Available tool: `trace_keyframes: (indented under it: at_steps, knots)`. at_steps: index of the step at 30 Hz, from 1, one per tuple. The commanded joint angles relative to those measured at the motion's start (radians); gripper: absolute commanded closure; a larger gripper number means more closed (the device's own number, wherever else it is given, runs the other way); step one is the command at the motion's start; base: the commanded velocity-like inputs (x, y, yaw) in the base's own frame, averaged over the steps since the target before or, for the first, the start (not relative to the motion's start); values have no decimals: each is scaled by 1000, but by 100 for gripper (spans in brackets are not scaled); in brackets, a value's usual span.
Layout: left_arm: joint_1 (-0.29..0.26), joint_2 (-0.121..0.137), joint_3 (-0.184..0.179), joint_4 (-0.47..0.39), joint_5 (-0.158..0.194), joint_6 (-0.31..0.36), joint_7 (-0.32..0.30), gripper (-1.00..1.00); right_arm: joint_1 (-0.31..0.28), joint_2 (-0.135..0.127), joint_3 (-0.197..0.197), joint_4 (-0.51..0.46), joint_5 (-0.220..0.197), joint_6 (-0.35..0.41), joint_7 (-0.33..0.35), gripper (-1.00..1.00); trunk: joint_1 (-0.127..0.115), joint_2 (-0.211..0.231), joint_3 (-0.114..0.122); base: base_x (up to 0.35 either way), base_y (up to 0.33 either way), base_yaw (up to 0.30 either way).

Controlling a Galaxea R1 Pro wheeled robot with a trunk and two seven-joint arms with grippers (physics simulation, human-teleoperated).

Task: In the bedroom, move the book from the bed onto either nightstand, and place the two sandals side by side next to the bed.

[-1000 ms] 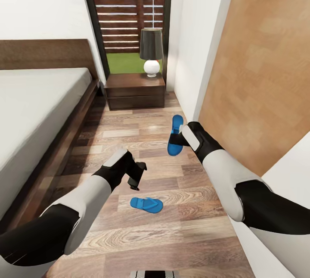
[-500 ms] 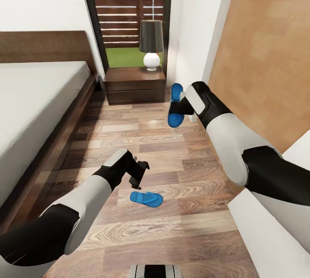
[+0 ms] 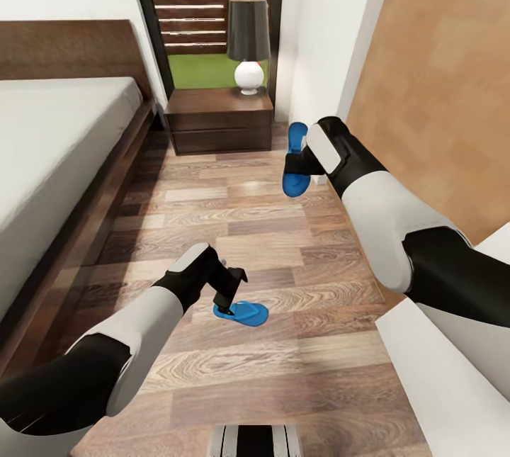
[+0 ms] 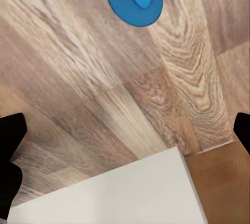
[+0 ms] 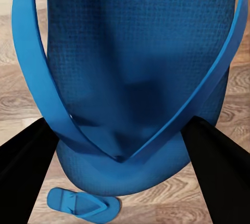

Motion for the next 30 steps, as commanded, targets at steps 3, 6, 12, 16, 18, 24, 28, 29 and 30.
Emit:
trace_keyframes:
  at_steps: [3,6,12,16,18,24,28,29,30]
  knots:
    - [-1,0,-1,-1,-2,7,10,-100,-1,0,6,-1,-10,2,-9,100,0,0,-2,0,0,0]
    - [-1,0,0,-2,-1,6,20,-100,-2,0,7,-1,-10,1,-9,100,0,0,-2,0,0,0]
    - [-1,0,0,-2,-1,7,35,-100,-2,1,8,-1,-10,1,-10,100,0,0,-2,0,0,0]
    - [-1,0,1,1,0,5,38,-100,-2,1,8,-1,-10,1,-12,100,0,0,-2,0,0,0]
    - [-1,0,1,6,0,5,38,-100,-2,1,8,0,-10,1,-12,100,0,0,-2,0,-48,0]
    - [-1,0,1,32,0,5,38,-100,-2,2,8,1,-10,1,-12,100,0,0,-2,72,-214,0]
    - [-1,0,2,39,3,2,50,-100,-2,2,8,2,-8,1,-12,100,0,0,-2,54,-120,0]
    - [-1,0,2,40,3,1,52,-100,-2,2,8,2,-8,1,-12,100,0,0,-2,19,-41,0]
    - [-1,0,3,41,3,0,53,-100,-2,2,8,2,-8,1,-12,100,0,0,-2,15,-33,0]
